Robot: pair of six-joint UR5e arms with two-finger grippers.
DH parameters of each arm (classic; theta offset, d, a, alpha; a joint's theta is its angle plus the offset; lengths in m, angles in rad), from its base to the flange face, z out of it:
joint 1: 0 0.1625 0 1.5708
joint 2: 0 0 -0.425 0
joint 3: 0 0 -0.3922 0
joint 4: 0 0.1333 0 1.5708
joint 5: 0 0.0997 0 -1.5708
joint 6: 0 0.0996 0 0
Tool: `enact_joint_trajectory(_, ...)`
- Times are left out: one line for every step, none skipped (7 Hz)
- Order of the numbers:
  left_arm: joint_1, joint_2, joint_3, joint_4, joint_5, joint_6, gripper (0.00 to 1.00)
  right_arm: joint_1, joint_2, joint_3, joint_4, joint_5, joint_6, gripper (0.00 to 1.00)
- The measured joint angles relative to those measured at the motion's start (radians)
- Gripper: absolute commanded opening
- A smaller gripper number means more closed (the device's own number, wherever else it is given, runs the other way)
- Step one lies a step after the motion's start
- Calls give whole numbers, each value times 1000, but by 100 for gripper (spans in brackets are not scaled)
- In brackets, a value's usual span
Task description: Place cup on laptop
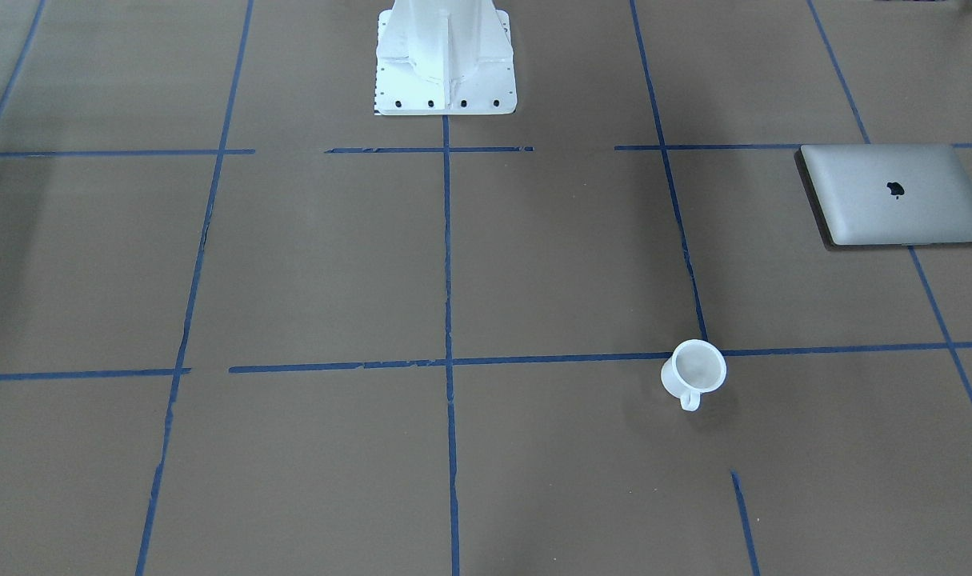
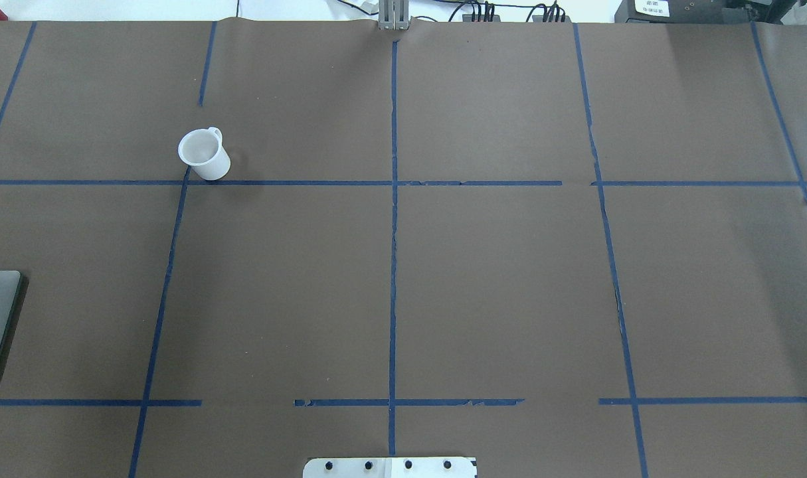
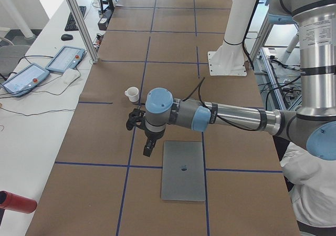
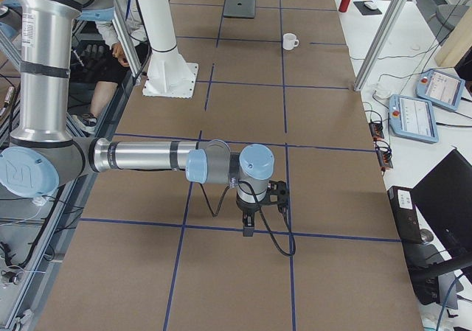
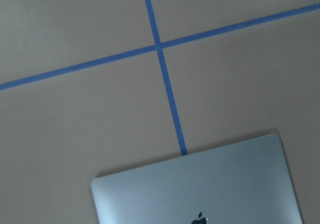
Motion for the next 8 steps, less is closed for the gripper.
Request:
enact_joint_trajectory(56, -82, 10, 16, 3, -90, 100, 0, 0, 0, 0, 0, 0, 100)
enact_joint_trajectory(117, -185, 19, 86, 5, -170, 100, 0, 0, 0, 0, 0, 0, 100)
enact_joint_trajectory(171, -293, 28, 191, 6, -224, 100, 0, 0, 0, 0, 0, 0, 100)
enact_joint_trajectory(216, -396, 51, 282, 7, -278, 100, 0, 0, 0, 0, 0, 0, 100)
enact_joint_trajectory(257, -497, 109, 324, 7, -351, 100, 0, 0, 0, 1, 0, 0, 100)
enact_joint_trajectory(298, -591, 196, 326, 6, -424, 99, 0, 0, 0, 0, 0, 0, 100)
enact_joint_trajectory(335, -664, 298, 273, 5, -493, 99, 0, 0, 0, 0, 0, 0, 100)
enact_joint_trajectory(365, -714, 411, 169, 6, -565, 99, 0, 0, 0, 0, 0, 0, 100)
